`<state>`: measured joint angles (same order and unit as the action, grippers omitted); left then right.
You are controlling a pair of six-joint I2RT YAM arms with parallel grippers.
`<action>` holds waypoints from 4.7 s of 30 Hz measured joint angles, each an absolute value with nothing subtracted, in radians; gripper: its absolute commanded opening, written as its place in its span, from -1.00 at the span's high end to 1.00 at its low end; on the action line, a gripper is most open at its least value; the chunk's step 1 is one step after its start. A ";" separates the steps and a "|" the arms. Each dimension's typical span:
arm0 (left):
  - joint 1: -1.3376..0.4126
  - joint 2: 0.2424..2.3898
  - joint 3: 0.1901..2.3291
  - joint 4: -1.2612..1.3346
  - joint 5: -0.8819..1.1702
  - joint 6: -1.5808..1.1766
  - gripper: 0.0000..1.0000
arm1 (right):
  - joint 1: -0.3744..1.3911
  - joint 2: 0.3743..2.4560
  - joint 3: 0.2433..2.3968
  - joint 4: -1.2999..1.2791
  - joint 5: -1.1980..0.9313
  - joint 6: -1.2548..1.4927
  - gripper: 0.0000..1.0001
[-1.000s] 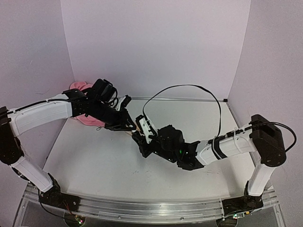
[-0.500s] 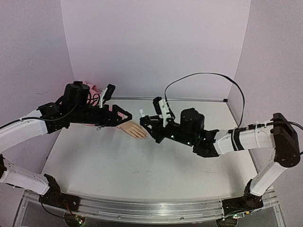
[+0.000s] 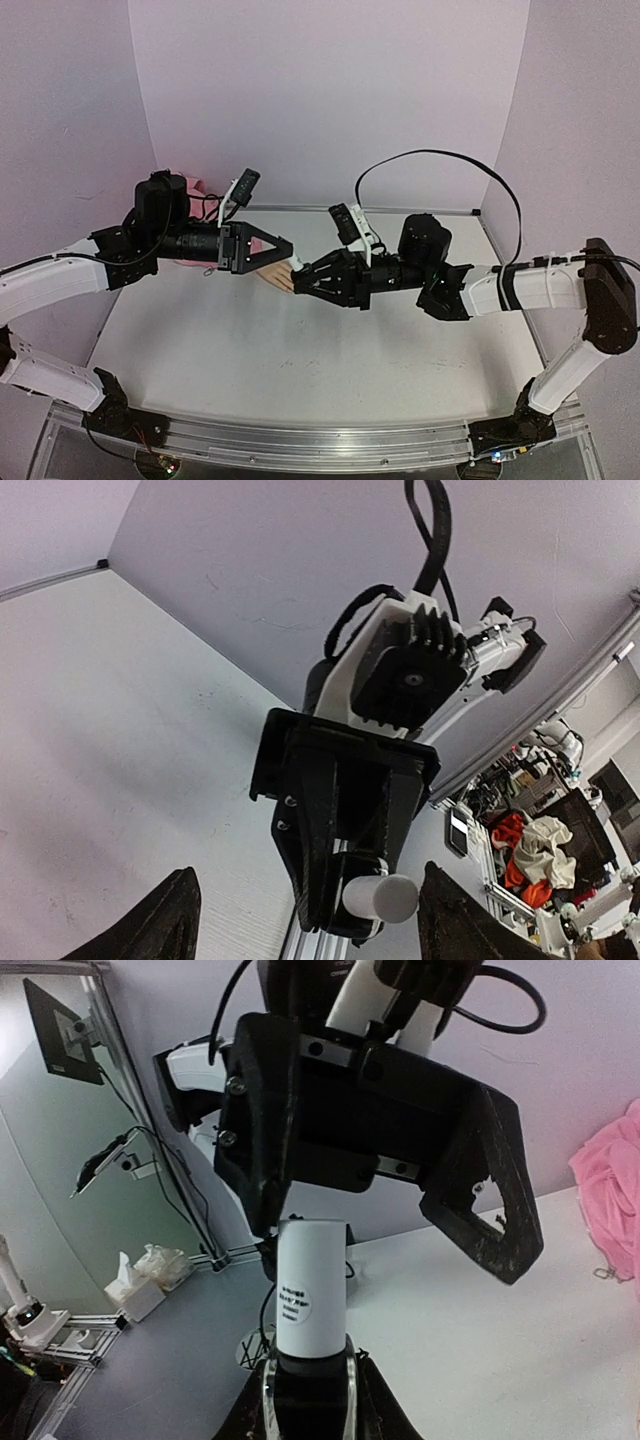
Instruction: Paint the nails
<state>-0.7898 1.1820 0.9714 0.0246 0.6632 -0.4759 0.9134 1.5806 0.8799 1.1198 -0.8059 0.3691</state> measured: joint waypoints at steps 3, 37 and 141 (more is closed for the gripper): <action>-0.805 1.200 0.984 0.040 0.715 -0.466 -0.30 | 0.913 1.589 0.880 1.146 -0.859 0.393 1.00; -0.865 1.324 1.139 -0.205 0.195 -0.560 0.93 | 1.179 1.728 1.005 1.012 0.445 0.039 1.00; -0.933 1.295 1.104 0.115 0.739 -0.391 0.65 | 0.843 1.580 0.906 1.224 -1.081 0.488 1.00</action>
